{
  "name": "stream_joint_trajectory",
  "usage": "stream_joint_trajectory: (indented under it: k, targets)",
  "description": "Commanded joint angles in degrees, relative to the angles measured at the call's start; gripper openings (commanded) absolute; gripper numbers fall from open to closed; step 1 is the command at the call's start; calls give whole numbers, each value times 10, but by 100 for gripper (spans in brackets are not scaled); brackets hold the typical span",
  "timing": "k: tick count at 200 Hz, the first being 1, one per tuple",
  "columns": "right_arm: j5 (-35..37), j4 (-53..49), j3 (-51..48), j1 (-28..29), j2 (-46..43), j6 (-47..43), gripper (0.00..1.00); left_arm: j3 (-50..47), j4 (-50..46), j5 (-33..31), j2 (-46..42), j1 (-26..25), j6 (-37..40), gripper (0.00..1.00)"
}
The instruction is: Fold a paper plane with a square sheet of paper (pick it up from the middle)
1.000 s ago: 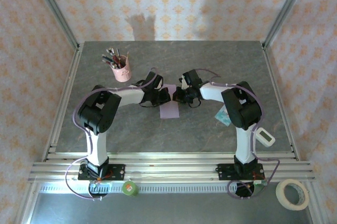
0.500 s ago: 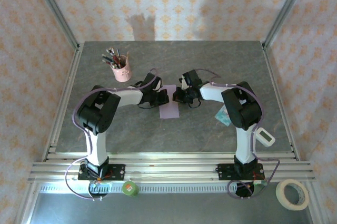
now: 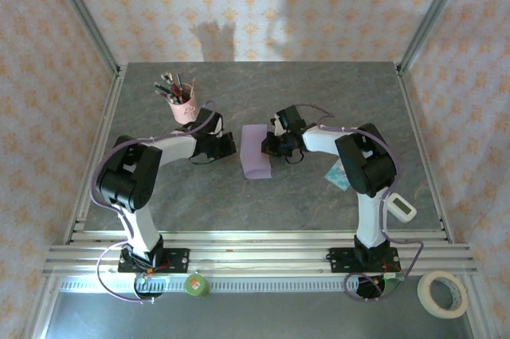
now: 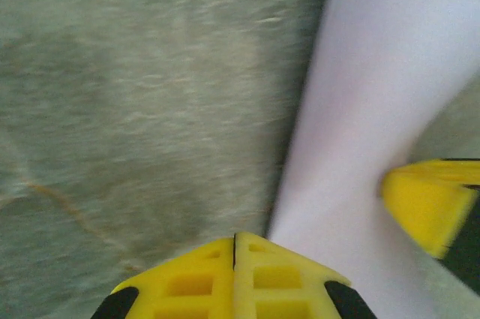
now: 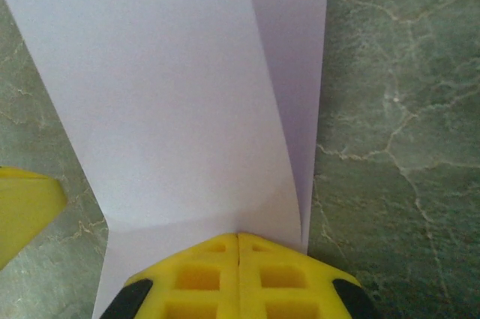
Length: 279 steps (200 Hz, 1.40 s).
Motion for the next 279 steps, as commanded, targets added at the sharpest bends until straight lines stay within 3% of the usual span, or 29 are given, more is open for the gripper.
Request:
stream_joint_trajectory:
  k: [1, 35, 73, 137, 183, 205, 235, 279]
  targets:
    - [184, -159, -70, -8, 102, -18, 0, 0, 84, 45, -9, -21, -40, 0]
    - [179, -155, -70, -8, 104, -17, 0, 44, 108, 60, 58, -50, -59, 0]
    - [188, -160, -70, -7, 105, -22, 0, 48, 125, 46, 95, -48, -66, 0]
    - [202, -162, -73, -7, 109, -21, 0, -50, 165, 19, 73, 14, -65, 0]
    - [205, -163, -72, -7, 110, -20, 0, -62, 154, 12, 19, 45, -44, 0]
    - [189, -157, -73, -7, 108, -19, 0, -42, 181, 47, 10, 18, -53, 0]
    - [186, -152, -78, -6, 107, -16, 0, 2, 199, 48, 38, -36, -77, 0]
    - [190, -150, -82, -6, 108, -17, 0, 30, 222, 42, 99, -38, -102, 0]
